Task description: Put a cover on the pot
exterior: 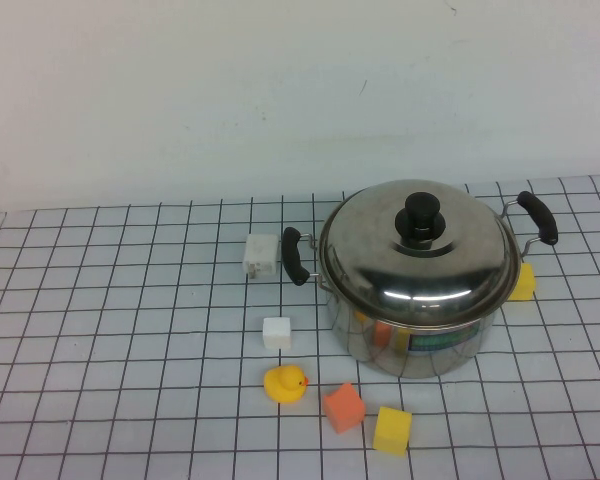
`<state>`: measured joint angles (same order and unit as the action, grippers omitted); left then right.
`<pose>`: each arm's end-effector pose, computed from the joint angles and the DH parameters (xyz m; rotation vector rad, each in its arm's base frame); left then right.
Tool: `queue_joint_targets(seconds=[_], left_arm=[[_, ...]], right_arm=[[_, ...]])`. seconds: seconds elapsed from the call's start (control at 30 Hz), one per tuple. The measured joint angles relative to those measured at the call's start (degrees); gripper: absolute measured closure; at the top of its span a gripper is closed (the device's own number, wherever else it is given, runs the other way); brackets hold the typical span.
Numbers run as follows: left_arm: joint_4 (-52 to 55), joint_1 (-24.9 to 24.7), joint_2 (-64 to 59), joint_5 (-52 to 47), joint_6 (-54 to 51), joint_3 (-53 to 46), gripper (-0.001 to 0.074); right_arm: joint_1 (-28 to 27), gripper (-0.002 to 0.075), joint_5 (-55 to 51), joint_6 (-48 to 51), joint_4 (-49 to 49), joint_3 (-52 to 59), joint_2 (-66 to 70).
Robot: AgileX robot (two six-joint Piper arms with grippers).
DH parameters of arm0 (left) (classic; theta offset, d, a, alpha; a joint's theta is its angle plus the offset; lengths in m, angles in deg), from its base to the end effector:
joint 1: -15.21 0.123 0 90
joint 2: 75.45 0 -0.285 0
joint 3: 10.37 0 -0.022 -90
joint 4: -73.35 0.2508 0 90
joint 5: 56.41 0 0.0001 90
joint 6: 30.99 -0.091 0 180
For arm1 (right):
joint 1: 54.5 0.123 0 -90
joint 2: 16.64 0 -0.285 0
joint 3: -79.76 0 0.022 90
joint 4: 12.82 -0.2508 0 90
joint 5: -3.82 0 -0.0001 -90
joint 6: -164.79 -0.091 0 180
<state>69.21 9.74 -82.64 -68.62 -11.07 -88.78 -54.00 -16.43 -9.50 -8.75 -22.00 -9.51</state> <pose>0.0554 -0.0067 0.1874 -0.2655 1.7018 -0.3946 0.0530 -0.0018 0.1760 -0.1441 1.8389 -0.1328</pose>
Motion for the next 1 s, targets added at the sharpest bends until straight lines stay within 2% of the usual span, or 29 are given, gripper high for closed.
queue_joint_targets(seconds=[0.3, 0.43, 0.9, 1.0], left_arm=[[-0.24, 3.99, 0.0, -0.78, -2.21, 0.0, 0.0735], [-0.26, 4.32, 0.0, -5.27, -3.94, 0.11, 0.0735], [-0.26, 4.36, 0.0, -5.4, -4.74, 0.11, 0.0736], [-0.26, 4.36, 0.0, -5.5, -8.25, 0.11, 0.0736]], right_arm=[[0.0, 0.0717, 0.0, 0.0, 0.0, 0.0, 0.0], [0.0, 0.0717, 0.0, 0.0, 0.0, 0.0, 0.0], [0.0, 0.0717, 0.0, 0.0, 0.0, 0.0, 0.0], [0.0, 0.0717, 0.0, 0.0, 0.0, 0.0, 0.0]])
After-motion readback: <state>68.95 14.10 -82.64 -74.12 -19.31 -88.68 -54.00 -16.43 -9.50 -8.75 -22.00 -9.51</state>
